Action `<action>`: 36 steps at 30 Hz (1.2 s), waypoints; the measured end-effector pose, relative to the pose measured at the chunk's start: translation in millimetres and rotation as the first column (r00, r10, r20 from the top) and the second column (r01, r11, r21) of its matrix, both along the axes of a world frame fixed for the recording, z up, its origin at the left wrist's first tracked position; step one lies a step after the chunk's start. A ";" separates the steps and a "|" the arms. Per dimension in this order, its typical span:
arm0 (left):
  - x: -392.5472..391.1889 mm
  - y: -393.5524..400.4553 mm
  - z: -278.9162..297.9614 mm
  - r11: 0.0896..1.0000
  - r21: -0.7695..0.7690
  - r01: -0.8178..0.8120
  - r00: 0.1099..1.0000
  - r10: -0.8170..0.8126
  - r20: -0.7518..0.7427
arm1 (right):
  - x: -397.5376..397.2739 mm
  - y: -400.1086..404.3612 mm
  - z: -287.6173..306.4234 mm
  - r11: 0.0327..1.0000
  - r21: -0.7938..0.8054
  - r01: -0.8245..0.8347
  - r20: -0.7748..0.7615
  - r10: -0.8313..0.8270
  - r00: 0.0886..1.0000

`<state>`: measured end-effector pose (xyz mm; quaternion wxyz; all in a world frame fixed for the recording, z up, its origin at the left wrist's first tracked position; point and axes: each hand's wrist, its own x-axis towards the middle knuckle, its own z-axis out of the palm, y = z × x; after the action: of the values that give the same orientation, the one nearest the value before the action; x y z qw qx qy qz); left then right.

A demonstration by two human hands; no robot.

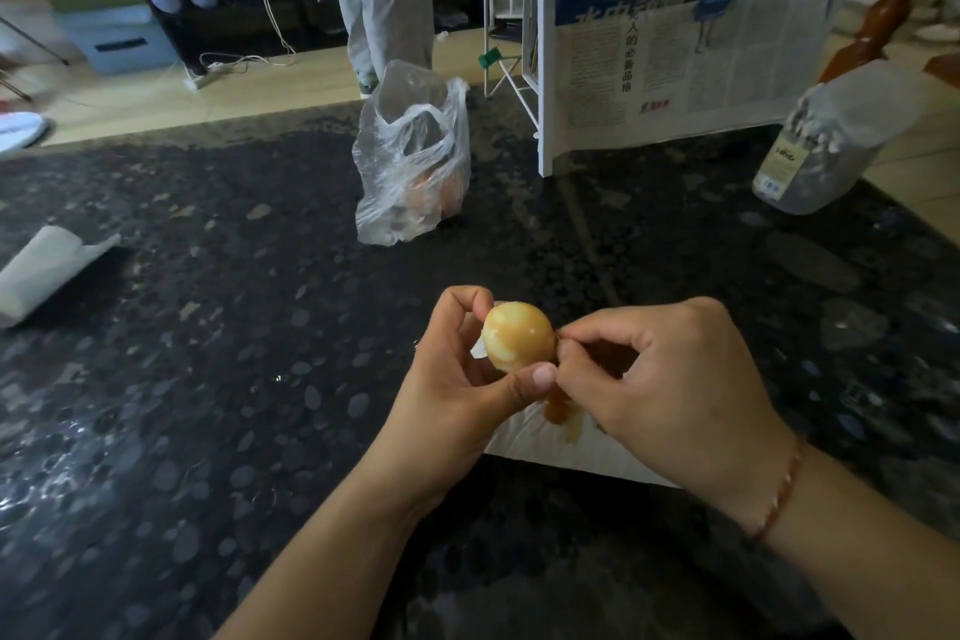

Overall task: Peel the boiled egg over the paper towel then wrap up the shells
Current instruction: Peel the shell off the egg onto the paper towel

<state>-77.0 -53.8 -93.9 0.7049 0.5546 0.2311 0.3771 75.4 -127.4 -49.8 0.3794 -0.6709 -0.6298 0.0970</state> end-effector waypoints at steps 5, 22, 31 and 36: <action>-1.3 1.1 0.1 0.998 -0.060 0.018 0.998 -0.015 0.059 | -0.2 3.4 -0.5 0.998 -0.029 0.055 -0.154 -0.059 0.986; -3.7 2.1 5.9 0.977 -0.209 0.038 0.993 -0.014 0.114 | 1.4 5.8 3.5 0.993 -0.029 -0.111 -0.452 0.086 0.888; -4.4 2.5 5.1 0.969 -0.245 0.034 0.993 -0.006 0.114 | 3.1 5.4 3.4 0.991 -0.025 -0.133 -0.508 0.102 0.855; -5.8 3.2 4.9 0.959 -0.276 0.061 0.985 -0.013 0.171 | 8.1 6.9 0.7 0.996 -0.015 -0.091 -0.434 0.076 0.898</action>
<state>-82.8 -50.5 -89.0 0.8001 0.4197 0.2119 0.3725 83.4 -120.5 -49.1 0.4934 -0.6115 -0.5561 0.2708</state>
